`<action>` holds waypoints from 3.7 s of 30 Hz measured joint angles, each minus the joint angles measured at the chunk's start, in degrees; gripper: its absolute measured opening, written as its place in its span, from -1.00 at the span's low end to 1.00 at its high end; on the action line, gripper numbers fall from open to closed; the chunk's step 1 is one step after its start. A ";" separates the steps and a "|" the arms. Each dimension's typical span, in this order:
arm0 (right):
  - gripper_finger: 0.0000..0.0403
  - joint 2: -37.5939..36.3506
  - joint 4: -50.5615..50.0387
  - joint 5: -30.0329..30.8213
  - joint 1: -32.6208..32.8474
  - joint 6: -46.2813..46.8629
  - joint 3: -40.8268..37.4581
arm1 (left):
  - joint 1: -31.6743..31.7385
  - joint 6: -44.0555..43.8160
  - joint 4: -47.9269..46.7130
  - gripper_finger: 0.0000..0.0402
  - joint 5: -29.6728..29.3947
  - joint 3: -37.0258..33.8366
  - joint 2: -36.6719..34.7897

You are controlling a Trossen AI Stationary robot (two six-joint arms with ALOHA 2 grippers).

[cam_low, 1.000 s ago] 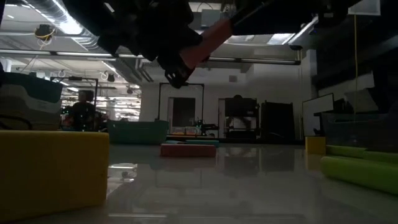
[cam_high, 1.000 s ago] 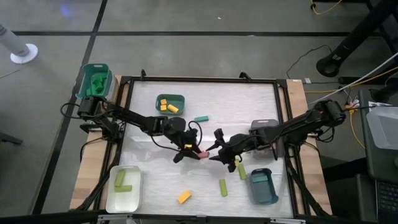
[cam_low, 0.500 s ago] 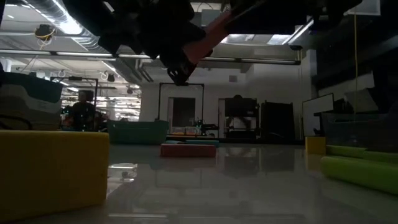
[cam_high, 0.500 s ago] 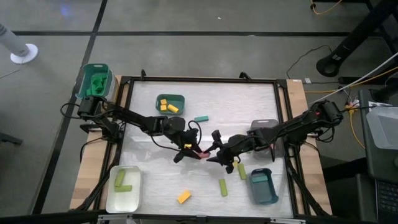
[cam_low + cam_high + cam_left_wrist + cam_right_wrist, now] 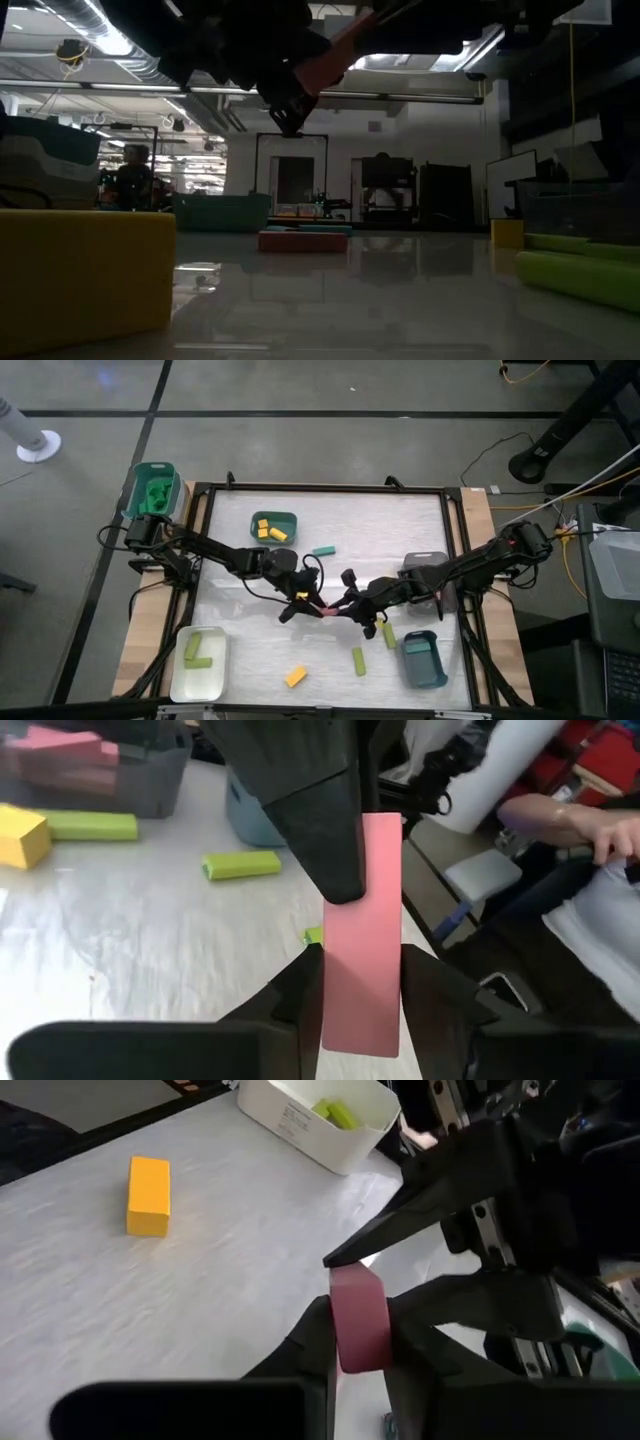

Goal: Sort blocks
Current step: Put the pink block into the black bin, then put the blue block into the blue bin

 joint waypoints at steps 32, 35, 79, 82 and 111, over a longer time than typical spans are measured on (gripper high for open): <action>-0.70 -0.92 -98.35 6.77 0.00 46.76 24.64 | 1.18 10.63 -6.82 0.00 -16.19 0.00 -0.01; -0.70 -1.50 -99.26 4.64 0.00 48.71 24.60 | 1.16 10.63 -9.87 0.00 -16.23 0.00 -0.01; -0.09 -1.74 -95.14 4.56 0.00 66.30 4.10 | 5.01 35.33 -24.90 0.00 -24.25 0.00 -0.01; -0.09 -1.74 -94.05 4.56 0.00 66.26 4.10 | 6.69 35.65 -25.00 0.00 -24.20 0.00 -0.01; -0.09 -1.74 -93.94 4.53 0.00 66.10 4.07 | 9.20 36.38 -37.33 -0.01 -19.37 13.60 2.53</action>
